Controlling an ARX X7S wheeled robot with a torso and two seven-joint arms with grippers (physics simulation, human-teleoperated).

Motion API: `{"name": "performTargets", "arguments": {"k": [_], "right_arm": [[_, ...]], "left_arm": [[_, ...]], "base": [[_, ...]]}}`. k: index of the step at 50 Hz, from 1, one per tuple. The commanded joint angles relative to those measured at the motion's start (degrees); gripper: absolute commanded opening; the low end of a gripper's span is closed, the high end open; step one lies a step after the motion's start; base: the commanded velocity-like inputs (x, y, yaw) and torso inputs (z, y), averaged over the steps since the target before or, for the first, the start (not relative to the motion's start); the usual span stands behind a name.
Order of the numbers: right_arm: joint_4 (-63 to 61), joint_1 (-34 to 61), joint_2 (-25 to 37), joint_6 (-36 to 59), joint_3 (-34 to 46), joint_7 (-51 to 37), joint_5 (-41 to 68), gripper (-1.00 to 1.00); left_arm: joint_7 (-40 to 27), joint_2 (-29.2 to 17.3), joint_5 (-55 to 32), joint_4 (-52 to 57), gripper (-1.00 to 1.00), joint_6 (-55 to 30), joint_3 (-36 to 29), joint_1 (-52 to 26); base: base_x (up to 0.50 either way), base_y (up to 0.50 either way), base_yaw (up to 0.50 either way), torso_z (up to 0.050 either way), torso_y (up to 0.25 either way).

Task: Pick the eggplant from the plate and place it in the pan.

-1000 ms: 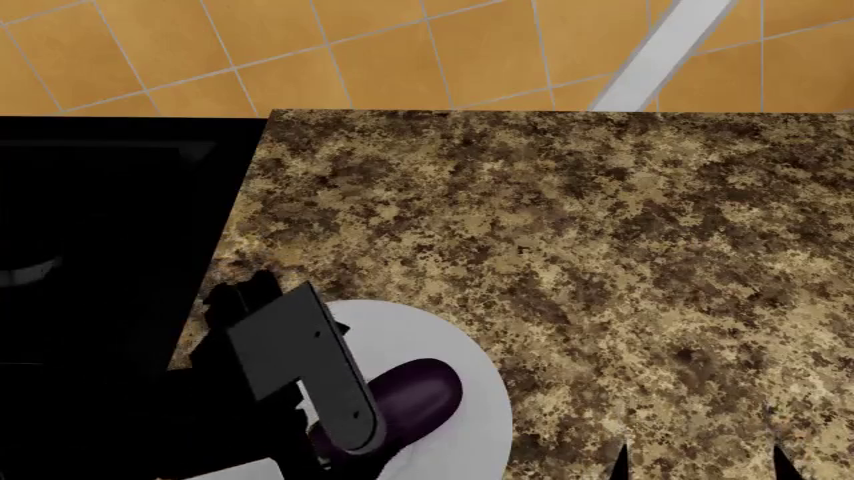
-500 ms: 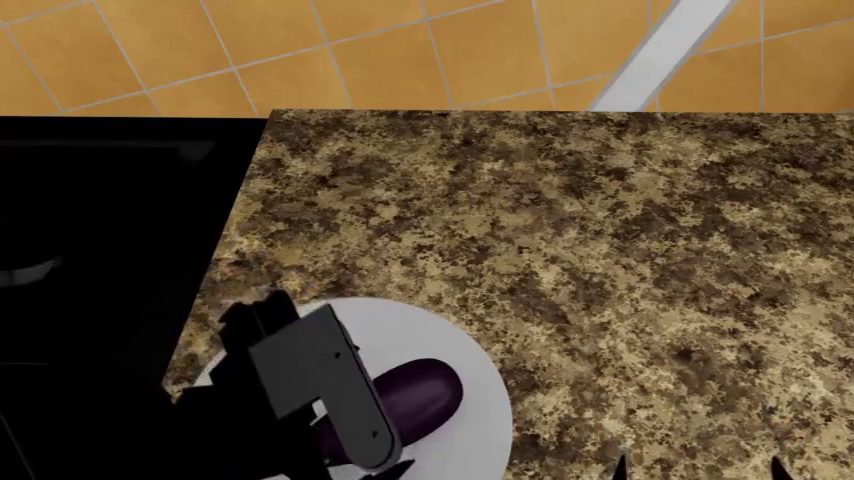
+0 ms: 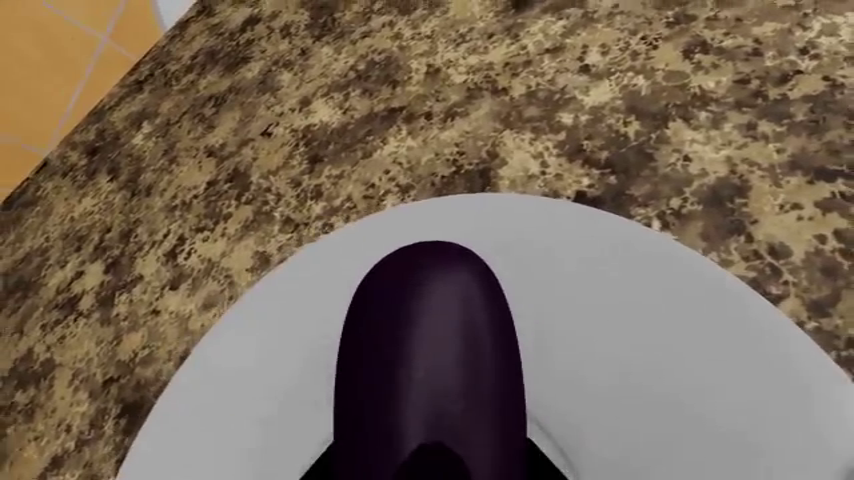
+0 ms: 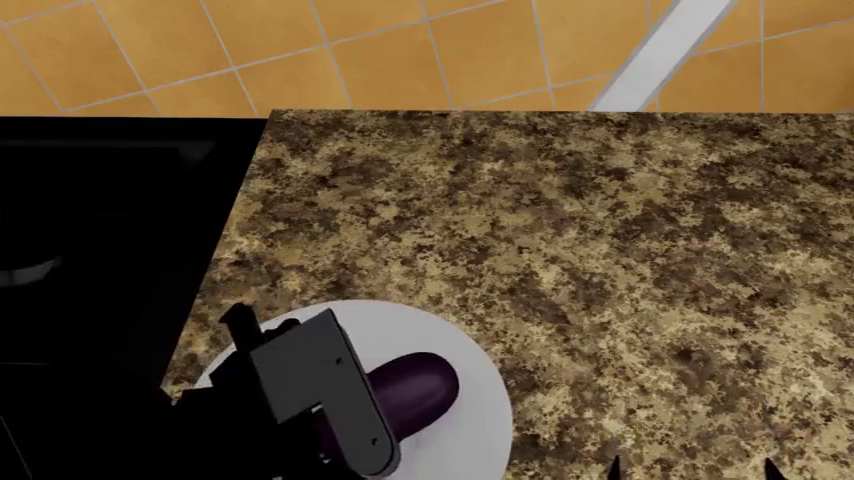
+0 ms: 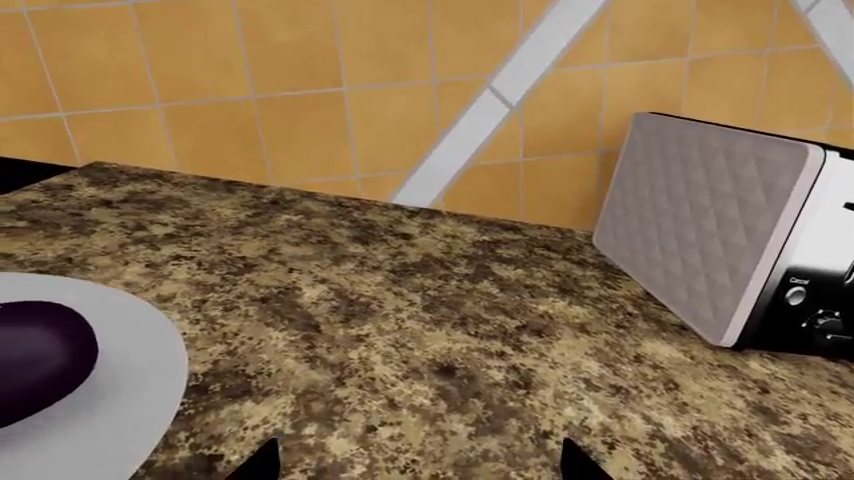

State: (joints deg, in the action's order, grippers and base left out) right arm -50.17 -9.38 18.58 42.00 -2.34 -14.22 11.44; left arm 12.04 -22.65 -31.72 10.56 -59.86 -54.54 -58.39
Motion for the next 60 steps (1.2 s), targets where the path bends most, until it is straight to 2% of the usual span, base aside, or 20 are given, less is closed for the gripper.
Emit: {"name": "performTargets", "arguments": {"k": [1, 5, 9, 17, 22, 36, 60], "right_arm": [[0.83, 0.67, -1.58, -1.48, -0.69, 1.74, -0.27, 1.00], [1.21, 1.39, -1.78, -1.36, -0.22, 1.53, -0.20, 1.00], [2.27, 2.85, -2.00, -1.99, 0.80, 1.81, -0.03, 1.00], [6.10, 7.35, -2.34, -3.20, 2.47, 2.50, 0.18, 1.00], [10.06, 8.59, -0.59, -8.62, 6.81, 1.15, -5.90, 1.00], [8.99, 6.11, 0.13, -10.13, 6.47, 0.61, -6.14, 1.00], [7.15, 6.55, 0.42, -8.00, 6.57, 0.04, -5.45, 1.00]], "left_arm": [[0.39, -0.42, -2.24, 4.23, -1.00, -4.11, 5.84, -5.23], [0.14, -2.67, -5.38, 10.71, -1.00, -8.90, 10.18, -10.12], [0.92, -4.31, -5.79, 10.93, -1.00, -10.21, 11.96, -13.96], [1.16, -8.21, -4.97, 12.52, -1.00, -9.71, 12.81, -15.59], [0.36, -9.55, -5.18, 12.81, -1.00, -9.10, 15.05, -15.20], [-1.52, -9.39, -6.47, 13.89, -1.00, -12.10, 18.00, -17.85], [-2.05, -10.15, -7.36, 14.32, -1.00, -13.12, 18.61, -18.57]], "base": [[0.00, 0.00, 0.00, 0.000, 0.000], [0.00, 0.00, 0.00, 0.000, 0.000], [0.00, 0.00, 0.00, 0.000, 0.000], [0.00, 0.00, 0.00, 0.000, 0.000], [0.00, 0.00, 0.00, 0.000, 0.000], [0.00, 0.48, 0.00, 0.000, 0.000], [0.00, 0.50, 0.00, 0.000, 0.000]]}}
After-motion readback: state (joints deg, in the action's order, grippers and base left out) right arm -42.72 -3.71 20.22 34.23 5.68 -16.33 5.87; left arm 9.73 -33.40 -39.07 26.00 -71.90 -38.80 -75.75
